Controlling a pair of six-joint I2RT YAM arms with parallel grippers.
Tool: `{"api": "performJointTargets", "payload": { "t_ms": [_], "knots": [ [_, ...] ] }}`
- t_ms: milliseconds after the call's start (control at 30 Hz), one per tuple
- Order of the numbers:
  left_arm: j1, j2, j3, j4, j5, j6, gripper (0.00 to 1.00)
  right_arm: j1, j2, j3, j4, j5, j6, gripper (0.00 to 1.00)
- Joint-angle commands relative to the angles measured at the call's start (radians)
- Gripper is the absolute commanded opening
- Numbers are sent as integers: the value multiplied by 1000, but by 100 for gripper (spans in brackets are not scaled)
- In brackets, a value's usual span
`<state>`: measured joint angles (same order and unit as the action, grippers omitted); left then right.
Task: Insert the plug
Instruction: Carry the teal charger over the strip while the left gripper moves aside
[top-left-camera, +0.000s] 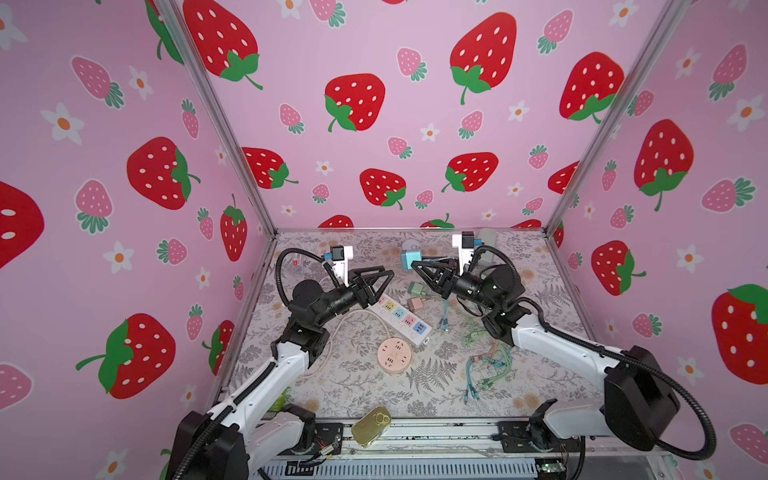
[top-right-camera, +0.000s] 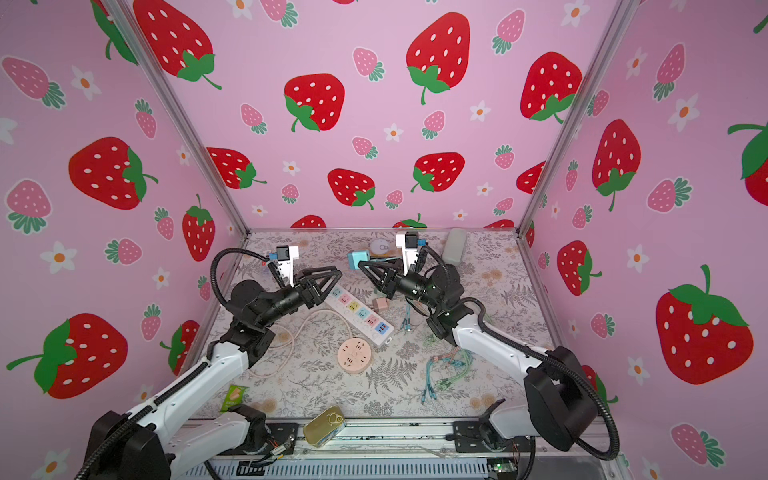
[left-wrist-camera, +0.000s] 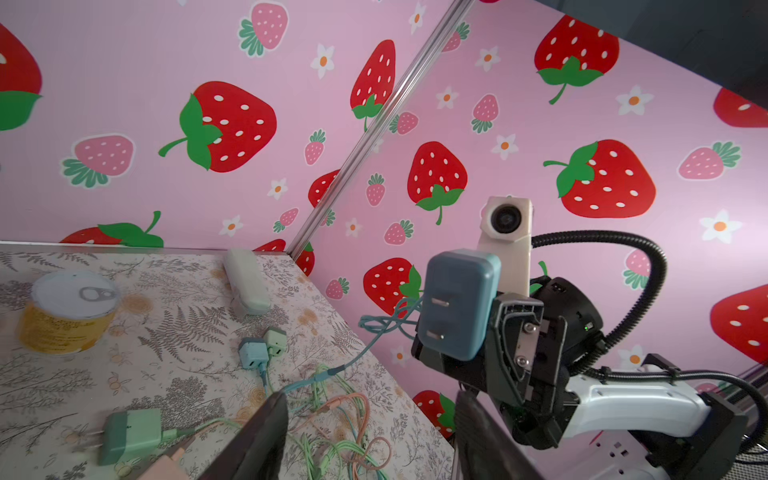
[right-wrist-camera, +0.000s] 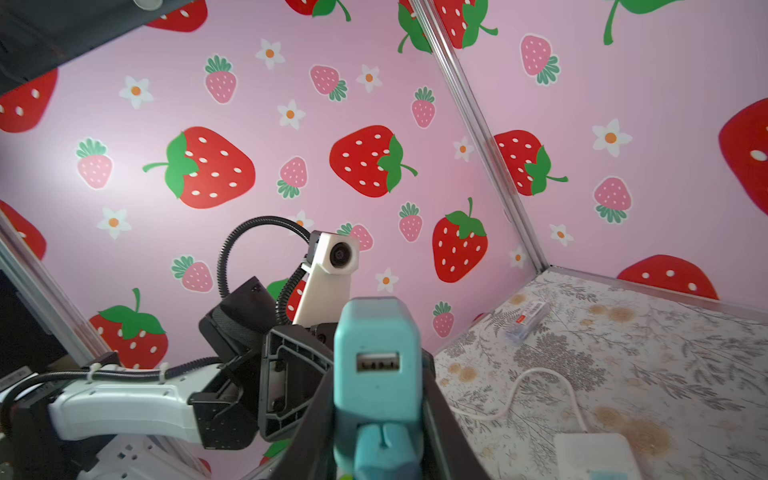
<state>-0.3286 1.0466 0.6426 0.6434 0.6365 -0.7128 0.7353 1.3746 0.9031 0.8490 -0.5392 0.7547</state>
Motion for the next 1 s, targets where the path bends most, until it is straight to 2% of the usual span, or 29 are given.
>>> {"api": "performJointTargets", "payload": {
  "t_ms": [0,167,467,667,967],
  "knots": [
    [11,-42,2,-169,-40,72,69,-13,-14,92,-208,25,-142,8],
    [25,-72,5,-371,-142,170,70,-42,39,208,-368,30,-225,8],
    [75,-69,-5,-558,-349,176,73,-107,195,385,-498,9,-347,7],
    [115,-38,-8,-599,-370,174,74,-129,326,544,-591,16,-455,8],
    [155,30,1,-635,-413,171,74,-129,553,744,-717,13,-531,8]
  ]
}}
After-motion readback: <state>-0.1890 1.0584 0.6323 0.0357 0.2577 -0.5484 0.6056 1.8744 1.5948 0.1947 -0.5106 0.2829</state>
